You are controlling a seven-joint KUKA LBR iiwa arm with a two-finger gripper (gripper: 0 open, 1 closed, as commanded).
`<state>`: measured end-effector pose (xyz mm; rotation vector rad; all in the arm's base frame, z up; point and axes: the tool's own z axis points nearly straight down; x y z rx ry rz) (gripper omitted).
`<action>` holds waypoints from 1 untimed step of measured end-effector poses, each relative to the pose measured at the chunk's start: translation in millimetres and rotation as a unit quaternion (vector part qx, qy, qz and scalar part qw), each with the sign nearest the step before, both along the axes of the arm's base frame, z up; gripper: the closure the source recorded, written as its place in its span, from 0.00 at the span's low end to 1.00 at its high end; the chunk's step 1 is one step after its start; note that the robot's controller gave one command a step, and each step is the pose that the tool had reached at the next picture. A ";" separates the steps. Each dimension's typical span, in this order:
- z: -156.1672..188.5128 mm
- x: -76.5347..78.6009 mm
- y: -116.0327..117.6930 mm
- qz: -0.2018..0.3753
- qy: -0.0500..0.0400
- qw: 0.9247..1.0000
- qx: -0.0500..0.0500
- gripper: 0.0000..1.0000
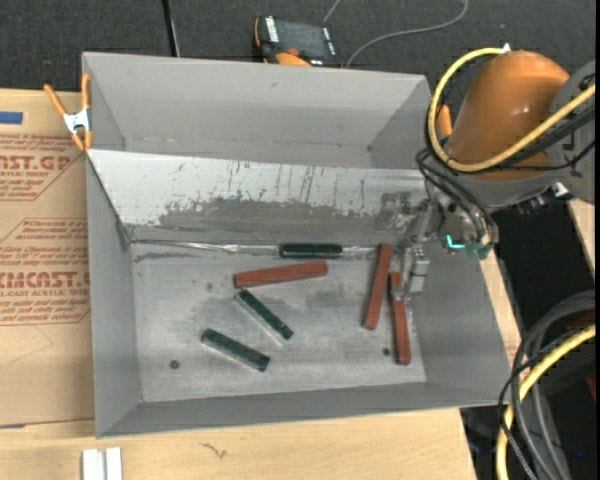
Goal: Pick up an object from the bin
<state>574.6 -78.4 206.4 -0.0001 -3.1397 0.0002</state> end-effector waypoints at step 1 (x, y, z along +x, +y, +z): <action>-139.9 -44.6 -34.3 0.059 0.000 0.998 0.001 0.00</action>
Offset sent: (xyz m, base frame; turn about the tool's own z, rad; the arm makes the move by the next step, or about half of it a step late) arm -0.0434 -0.0342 -0.1364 -0.1208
